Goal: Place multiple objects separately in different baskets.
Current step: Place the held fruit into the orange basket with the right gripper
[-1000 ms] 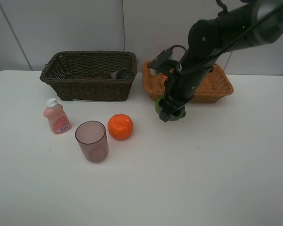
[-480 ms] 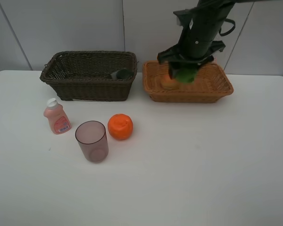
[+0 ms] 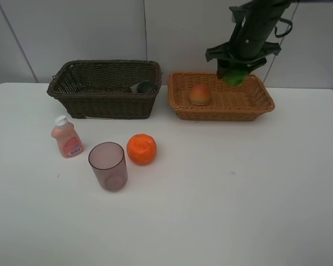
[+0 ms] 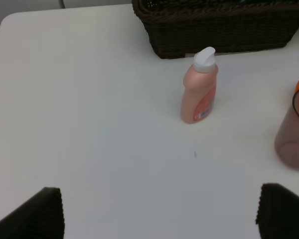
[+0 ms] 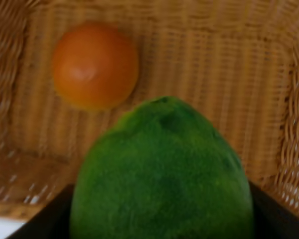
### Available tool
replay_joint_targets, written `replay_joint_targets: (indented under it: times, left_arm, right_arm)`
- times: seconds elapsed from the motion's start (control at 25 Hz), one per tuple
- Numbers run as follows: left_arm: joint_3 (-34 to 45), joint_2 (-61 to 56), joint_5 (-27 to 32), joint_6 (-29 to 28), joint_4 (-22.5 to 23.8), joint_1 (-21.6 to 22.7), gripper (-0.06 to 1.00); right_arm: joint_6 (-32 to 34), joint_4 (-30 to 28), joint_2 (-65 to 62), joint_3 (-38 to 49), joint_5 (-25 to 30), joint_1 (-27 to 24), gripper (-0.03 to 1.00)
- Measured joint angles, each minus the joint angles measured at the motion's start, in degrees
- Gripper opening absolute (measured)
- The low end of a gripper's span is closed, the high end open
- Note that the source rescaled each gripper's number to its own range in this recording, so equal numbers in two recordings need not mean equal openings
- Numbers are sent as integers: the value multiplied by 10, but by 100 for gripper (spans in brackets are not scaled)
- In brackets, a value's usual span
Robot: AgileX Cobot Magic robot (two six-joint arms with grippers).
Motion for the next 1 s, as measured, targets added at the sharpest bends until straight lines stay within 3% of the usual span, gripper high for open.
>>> replay_joint_targets:
  times: [0.24, 0.56, 0.76, 0.84, 1.0]
  left_arm:
    - [0, 0, 0, 0, 0, 0, 100]
    - [0, 0, 0, 0, 0, 0, 100]
    - [0, 0, 0, 0, 0, 0, 100]
    - [0, 0, 0, 0, 0, 0, 100]
    - [0, 0, 0, 0, 0, 0, 100]
  right_arm:
    - [20, -1, 48, -1, -69, -26, 41]
    - [24, -1, 101, -1, -96, -29, 42]
    - [24, -5, 101, -2, -97, -29, 89]
    - [24, -5, 94, -2, -89, -29, 95]
    - [22, -8, 59, -2, -62, -27, 98]
